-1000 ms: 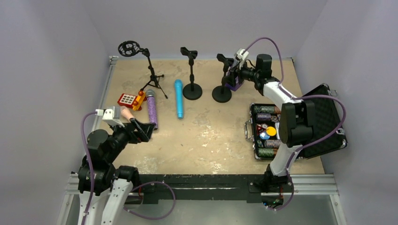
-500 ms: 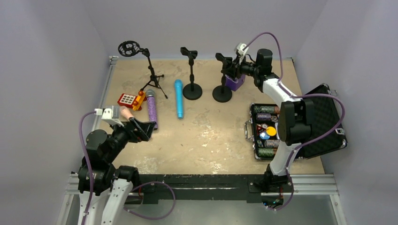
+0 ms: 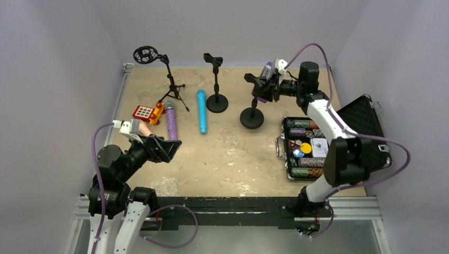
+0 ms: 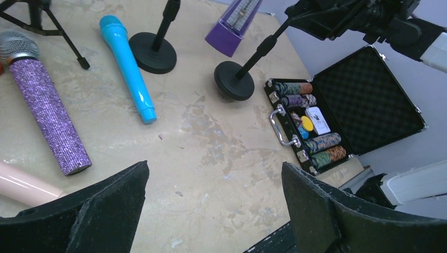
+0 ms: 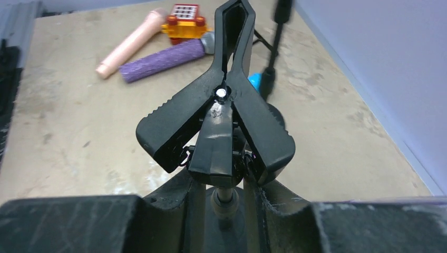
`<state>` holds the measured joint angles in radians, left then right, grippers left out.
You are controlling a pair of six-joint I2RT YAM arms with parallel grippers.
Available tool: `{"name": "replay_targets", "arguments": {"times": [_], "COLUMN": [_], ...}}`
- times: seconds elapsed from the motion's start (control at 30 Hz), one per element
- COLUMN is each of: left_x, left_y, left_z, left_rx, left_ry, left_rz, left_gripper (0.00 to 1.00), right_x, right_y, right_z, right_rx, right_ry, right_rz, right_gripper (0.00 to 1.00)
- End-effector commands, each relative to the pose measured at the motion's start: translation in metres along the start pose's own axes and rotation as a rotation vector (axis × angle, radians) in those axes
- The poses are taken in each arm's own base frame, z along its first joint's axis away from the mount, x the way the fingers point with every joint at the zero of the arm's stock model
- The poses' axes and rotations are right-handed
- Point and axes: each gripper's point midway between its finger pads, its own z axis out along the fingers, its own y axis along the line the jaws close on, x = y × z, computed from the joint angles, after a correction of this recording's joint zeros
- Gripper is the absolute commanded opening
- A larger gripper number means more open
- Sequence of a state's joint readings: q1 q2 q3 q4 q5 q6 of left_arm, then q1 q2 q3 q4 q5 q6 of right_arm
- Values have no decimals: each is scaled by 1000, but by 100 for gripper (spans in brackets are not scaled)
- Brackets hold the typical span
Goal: Attach the microphones to the stand
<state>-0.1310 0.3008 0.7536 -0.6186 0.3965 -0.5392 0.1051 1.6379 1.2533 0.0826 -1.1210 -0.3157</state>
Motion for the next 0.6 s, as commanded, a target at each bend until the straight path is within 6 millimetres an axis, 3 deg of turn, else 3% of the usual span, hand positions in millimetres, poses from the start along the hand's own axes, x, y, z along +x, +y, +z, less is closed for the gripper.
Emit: {"name": "replay_targets", "arguments": {"times": [0.0, 0.17, 0.3, 0.57], "left_x": [0, 8, 19, 37], "left_y": [-15, -13, -8, 6], "left_z": [3, 9, 14, 15], "left_rx": [82, 94, 86, 27], "left_ry": [40, 62, 101, 159], "left_rz": [-6, -52, -93, -134], "left_gripper": [100, 100, 100, 100], "right_x": [-23, 2, 20, 38], "right_y": [69, 126, 160, 186], "right_z": [-16, -29, -33, -43], "right_rx": [-147, -213, -236, -246], "right_ry": [-13, 21, 44, 52], "right_rz": [-145, -142, -142, -124], "right_gripper": [0, 1, 2, 5]}}
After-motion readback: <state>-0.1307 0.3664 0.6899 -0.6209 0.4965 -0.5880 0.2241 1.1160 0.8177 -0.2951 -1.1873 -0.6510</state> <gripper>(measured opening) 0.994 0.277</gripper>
